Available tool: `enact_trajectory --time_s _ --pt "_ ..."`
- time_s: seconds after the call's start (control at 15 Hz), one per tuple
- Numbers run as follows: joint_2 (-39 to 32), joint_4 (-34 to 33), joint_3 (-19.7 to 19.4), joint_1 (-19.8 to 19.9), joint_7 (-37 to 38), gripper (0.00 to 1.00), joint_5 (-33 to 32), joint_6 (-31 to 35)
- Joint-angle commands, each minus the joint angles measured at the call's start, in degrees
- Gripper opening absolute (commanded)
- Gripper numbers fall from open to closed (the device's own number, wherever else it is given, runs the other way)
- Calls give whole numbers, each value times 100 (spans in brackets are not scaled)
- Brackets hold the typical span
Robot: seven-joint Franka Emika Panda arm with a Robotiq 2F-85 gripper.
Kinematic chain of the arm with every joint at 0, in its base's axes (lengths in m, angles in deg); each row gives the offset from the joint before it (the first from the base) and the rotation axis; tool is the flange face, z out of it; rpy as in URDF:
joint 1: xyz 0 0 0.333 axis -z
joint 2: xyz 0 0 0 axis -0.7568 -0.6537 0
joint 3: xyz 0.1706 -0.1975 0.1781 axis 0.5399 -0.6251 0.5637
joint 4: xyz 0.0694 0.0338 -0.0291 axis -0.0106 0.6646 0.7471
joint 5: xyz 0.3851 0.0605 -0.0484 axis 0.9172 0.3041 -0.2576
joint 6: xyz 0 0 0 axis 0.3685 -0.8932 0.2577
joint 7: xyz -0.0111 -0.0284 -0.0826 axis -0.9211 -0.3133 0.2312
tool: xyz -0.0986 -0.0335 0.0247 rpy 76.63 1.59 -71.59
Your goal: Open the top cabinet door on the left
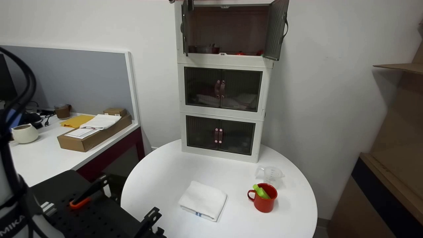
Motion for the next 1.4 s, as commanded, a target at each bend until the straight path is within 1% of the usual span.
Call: enact_trajectory --time_s 0.0,0.2,0.27,0.4,0.6,0.87,1.0,1.2,1.33 --pt "234 138 32 -63 1352 100 597 -282" --pt "354 321 52 -136 2566 100 1080 -106" --pt "426 444 65 -176 2824 100 1144 0" --pt "471 550 95 -251 3238 100 1219 96" --pt "561 770 152 -339 3642 100 1269 244" --pt "696 996 195 -375 3912 100 1231 426" --pt "791 803 169 -294 3791 100 1211 120" --pt "1086 308 85 -59 3622 100 1219 -429" --pt "1309 41 -32 132 3663 100 1152 -644"
